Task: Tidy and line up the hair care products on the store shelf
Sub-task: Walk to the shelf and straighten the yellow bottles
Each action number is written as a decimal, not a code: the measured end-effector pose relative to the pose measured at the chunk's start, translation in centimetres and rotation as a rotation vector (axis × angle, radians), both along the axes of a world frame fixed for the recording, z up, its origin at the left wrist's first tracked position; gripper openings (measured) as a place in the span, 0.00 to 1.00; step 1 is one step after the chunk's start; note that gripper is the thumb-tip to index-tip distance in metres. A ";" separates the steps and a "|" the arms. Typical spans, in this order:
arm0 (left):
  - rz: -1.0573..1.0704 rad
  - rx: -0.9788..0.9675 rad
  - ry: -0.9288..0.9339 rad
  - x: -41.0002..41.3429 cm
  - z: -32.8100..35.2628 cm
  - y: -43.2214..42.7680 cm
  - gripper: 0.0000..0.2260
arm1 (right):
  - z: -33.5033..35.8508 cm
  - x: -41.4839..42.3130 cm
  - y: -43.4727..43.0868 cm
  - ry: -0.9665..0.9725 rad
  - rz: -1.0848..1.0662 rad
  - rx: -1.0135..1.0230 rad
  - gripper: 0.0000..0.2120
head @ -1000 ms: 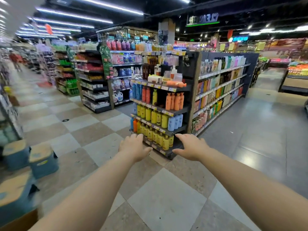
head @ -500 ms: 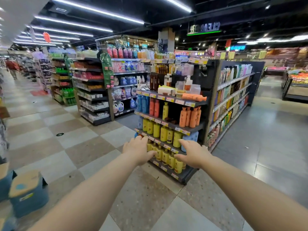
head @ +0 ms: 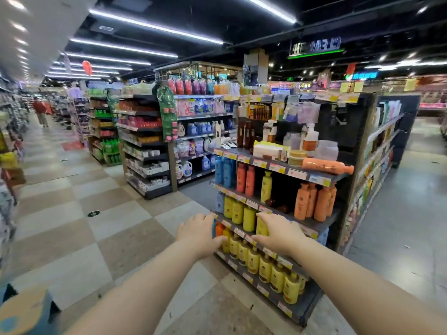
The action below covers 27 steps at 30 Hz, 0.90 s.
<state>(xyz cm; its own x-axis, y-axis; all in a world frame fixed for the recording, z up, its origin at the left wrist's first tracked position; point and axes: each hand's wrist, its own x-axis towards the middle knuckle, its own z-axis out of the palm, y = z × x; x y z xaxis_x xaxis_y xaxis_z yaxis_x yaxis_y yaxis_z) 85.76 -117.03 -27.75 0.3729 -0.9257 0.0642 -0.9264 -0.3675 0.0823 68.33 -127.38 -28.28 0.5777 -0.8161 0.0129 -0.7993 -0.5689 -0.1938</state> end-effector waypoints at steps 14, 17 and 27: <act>-0.026 -0.043 0.057 12.9 1.6 -20.8 0.31 | 2.2 13.7 -20.1 -0.005 0.048 -0.007 0.33; -0.081 -0.045 0.058 15.2 0.9 -25.7 0.33 | 1.8 15.0 -23.6 -0.011 -0.001 -0.020 0.33; -0.344 -0.064 0.021 25.1 0.7 -42.6 0.34 | 1.3 22.3 -37.0 -0.052 -0.259 0.017 0.34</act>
<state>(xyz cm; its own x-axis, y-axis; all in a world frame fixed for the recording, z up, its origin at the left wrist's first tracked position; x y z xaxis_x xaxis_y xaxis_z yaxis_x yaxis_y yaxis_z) 110.86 -159.64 -27.03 0.0416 -0.9917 0.1215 -0.9929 -0.0274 0.1157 90.64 -164.37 -27.00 0.3484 -0.9371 0.0225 -0.9066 -0.3429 -0.2460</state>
